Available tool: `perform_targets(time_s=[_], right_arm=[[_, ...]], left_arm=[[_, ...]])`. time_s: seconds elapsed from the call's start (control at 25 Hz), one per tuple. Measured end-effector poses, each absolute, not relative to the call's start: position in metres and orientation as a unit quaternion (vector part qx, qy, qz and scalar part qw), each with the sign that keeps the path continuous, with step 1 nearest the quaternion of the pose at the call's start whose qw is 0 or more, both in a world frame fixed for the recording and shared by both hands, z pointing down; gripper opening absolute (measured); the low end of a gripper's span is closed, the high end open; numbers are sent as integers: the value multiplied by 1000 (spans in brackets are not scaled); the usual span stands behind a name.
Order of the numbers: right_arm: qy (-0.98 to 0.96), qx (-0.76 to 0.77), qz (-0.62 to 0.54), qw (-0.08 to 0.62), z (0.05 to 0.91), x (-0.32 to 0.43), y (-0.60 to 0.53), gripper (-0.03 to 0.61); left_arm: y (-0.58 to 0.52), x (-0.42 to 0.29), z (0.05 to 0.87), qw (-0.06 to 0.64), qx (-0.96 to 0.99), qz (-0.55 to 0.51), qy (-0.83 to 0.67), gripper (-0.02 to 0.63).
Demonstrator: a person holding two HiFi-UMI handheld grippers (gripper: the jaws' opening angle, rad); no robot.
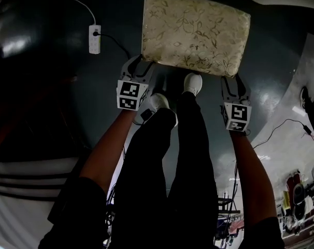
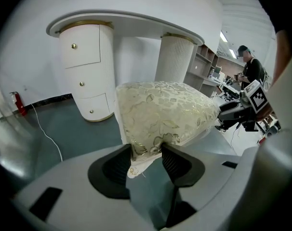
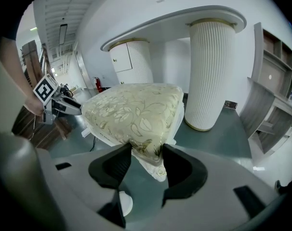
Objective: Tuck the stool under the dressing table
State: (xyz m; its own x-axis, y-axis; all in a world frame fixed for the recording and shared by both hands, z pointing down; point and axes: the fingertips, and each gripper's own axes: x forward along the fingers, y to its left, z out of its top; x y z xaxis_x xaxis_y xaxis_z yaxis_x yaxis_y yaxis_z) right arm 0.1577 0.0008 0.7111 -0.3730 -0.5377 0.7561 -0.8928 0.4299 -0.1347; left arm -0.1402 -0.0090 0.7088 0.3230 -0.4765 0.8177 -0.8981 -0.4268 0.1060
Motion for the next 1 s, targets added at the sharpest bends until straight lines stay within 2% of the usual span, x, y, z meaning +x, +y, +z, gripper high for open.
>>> perform_targets(time_s=[1.0], right_arm=[[-752, 472, 299, 350, 712, 153, 2, 229]], left_arm=[[-16, -143, 709, 288, 750, 394, -447, 206]])
